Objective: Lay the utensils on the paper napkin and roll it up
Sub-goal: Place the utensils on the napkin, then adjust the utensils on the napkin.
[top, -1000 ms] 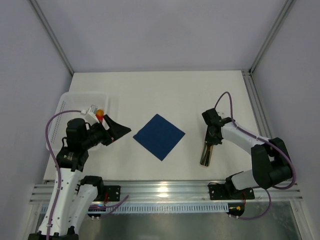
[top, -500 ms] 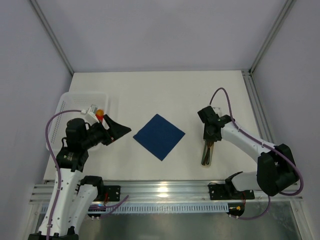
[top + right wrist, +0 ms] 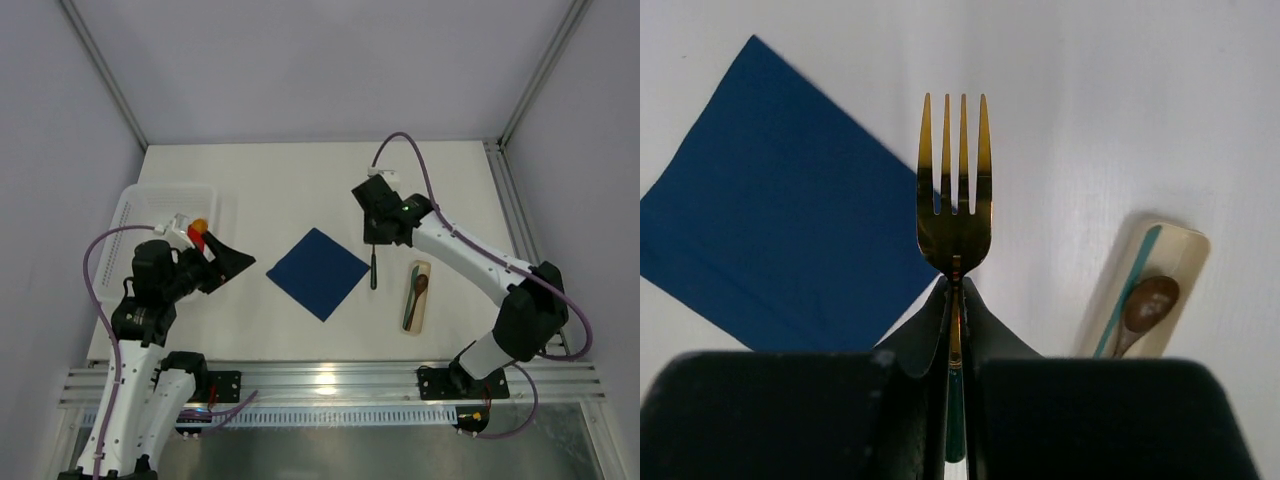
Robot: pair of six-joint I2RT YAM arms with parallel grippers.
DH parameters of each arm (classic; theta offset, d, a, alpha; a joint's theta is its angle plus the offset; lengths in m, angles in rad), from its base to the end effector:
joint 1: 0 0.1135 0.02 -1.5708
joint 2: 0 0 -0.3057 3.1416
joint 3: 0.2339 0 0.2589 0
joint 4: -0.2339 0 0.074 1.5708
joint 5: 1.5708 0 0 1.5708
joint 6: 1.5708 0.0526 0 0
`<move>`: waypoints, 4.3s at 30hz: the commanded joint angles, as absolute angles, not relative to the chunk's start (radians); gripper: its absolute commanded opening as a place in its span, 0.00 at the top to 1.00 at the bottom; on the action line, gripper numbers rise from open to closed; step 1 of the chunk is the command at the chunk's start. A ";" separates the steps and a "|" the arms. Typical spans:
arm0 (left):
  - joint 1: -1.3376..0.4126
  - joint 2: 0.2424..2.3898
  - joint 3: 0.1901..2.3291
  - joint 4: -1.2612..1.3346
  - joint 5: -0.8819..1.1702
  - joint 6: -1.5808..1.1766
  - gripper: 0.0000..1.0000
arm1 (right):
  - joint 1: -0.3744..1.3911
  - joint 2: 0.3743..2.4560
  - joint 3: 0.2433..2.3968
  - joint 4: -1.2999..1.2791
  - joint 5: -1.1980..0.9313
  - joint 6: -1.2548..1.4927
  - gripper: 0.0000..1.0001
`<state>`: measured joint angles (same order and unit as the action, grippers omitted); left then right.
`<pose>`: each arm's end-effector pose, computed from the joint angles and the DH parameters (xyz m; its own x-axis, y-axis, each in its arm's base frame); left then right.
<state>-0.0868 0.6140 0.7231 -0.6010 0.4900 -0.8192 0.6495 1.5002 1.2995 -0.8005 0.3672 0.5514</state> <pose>0.1175 -0.0351 0.3198 -0.6791 -0.5880 -0.4395 -0.0093 0.6056 -0.7957 0.2691 0.1807 0.3234 -0.7862 0.0169 -0.6178 0.0019 0.9997 0.0250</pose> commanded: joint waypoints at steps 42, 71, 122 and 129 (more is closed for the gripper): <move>-0.091 0.558 0.744 -0.676 0.445 -0.776 0.22 | 0.789 2.098 1.686 -0.634 0.176 0.594 0.96; -0.091 0.558 0.732 -0.663 0.488 -0.781 0.22 | 0.723 2.089 1.615 -0.522 0.041 0.575 0.96; -0.091 0.534 0.707 -0.656 0.531 -0.801 0.22 | 0.877 2.008 1.683 -0.784 0.379 0.526 0.64; -0.091 0.526 0.709 -0.670 0.538 -0.796 0.22 | 0.920 2.034 1.689 -0.827 0.443 0.578 0.62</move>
<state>-0.0872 0.5358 0.7101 -0.6712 0.5037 -0.8032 0.9104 2.0594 1.6695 -0.7898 0.3698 0.5369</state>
